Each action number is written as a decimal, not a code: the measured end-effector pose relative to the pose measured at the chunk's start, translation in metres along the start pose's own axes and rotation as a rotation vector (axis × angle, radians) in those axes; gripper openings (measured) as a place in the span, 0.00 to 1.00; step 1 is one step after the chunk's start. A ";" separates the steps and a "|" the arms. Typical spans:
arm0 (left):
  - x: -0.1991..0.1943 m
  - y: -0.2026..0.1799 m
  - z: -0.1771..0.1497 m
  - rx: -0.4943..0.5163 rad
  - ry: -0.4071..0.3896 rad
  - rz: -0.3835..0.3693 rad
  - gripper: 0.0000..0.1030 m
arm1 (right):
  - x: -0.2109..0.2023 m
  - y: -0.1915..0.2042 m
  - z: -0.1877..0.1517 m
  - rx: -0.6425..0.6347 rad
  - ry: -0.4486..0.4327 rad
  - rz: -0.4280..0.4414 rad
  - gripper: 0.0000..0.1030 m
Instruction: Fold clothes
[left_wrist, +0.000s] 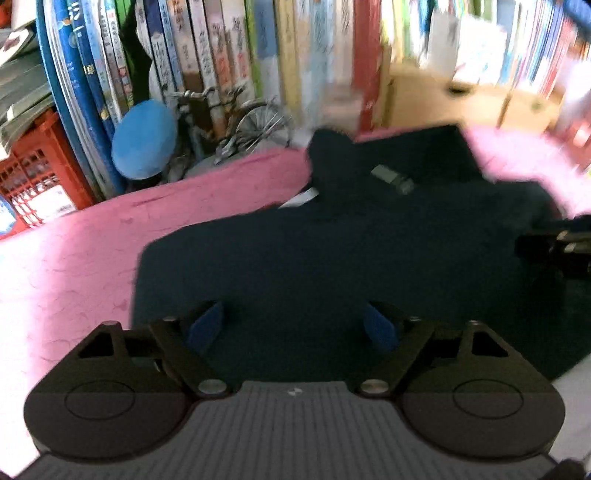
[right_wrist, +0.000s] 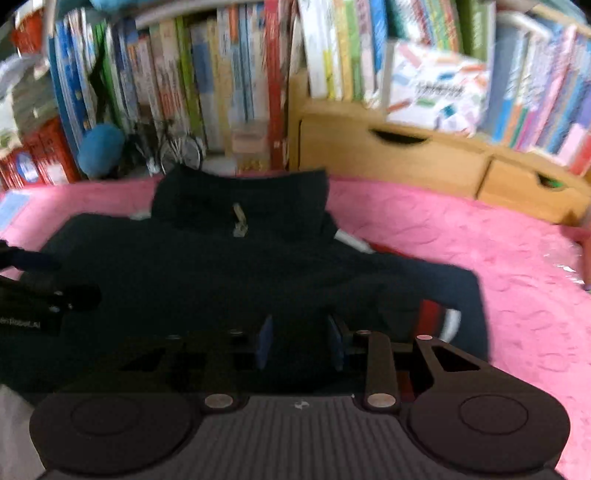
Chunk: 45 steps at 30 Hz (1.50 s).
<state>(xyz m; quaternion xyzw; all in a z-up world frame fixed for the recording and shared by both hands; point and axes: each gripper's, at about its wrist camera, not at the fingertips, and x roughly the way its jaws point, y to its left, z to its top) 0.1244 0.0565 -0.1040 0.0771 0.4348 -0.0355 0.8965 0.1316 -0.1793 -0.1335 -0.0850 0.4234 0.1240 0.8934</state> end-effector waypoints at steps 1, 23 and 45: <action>0.006 0.002 -0.002 0.016 0.007 0.026 0.84 | 0.011 0.001 0.000 -0.008 0.015 -0.001 0.31; -0.014 0.022 0.043 -0.077 -0.082 -0.064 0.79 | 0.001 -0.014 0.023 0.032 -0.128 -0.049 0.66; 0.004 0.013 0.000 -0.025 -0.010 0.045 0.97 | 0.117 0.073 0.179 -0.024 0.013 0.291 0.07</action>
